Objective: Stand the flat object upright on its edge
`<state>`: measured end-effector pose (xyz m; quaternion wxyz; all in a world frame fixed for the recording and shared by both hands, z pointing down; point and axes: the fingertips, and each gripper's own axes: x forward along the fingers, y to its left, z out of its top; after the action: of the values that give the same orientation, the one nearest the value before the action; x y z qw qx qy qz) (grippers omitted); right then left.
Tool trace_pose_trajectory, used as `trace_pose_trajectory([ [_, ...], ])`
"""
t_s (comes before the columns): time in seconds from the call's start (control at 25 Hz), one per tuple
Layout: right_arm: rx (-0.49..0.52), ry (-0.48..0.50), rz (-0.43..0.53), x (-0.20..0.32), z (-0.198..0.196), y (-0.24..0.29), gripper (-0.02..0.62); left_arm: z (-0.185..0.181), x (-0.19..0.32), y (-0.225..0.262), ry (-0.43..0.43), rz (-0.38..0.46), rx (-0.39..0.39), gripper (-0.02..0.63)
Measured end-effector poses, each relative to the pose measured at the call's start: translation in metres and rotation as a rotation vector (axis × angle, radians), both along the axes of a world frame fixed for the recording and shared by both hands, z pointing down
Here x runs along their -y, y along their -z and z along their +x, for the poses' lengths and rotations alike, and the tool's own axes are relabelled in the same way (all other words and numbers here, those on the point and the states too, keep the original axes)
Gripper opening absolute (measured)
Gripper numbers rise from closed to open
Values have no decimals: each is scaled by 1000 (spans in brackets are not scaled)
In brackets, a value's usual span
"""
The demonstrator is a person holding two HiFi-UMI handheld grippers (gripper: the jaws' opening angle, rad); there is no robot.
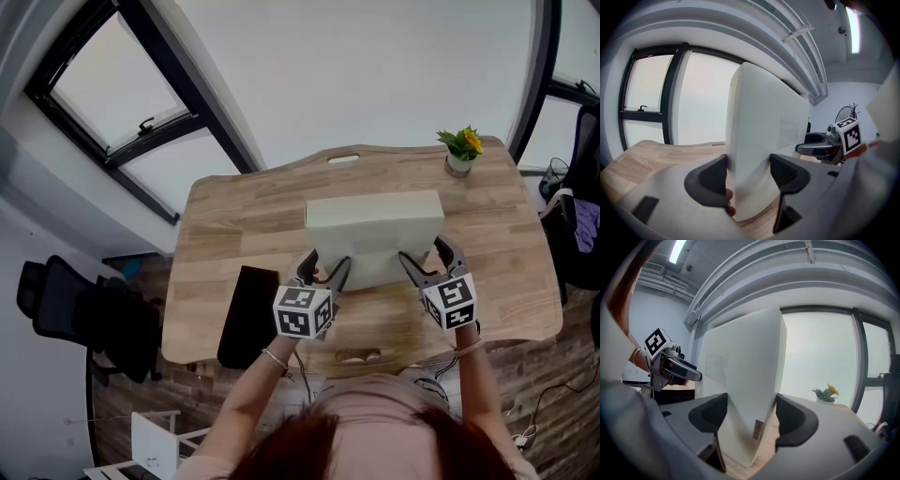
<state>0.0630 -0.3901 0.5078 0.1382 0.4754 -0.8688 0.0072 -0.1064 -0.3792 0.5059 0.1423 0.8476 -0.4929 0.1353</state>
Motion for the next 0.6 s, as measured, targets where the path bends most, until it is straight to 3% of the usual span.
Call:
trace_pose_trajectory([
  [0.6,-27,11,15,-4,-4,-4,319,-5,-3,-10,-4,5,-1,275],
])
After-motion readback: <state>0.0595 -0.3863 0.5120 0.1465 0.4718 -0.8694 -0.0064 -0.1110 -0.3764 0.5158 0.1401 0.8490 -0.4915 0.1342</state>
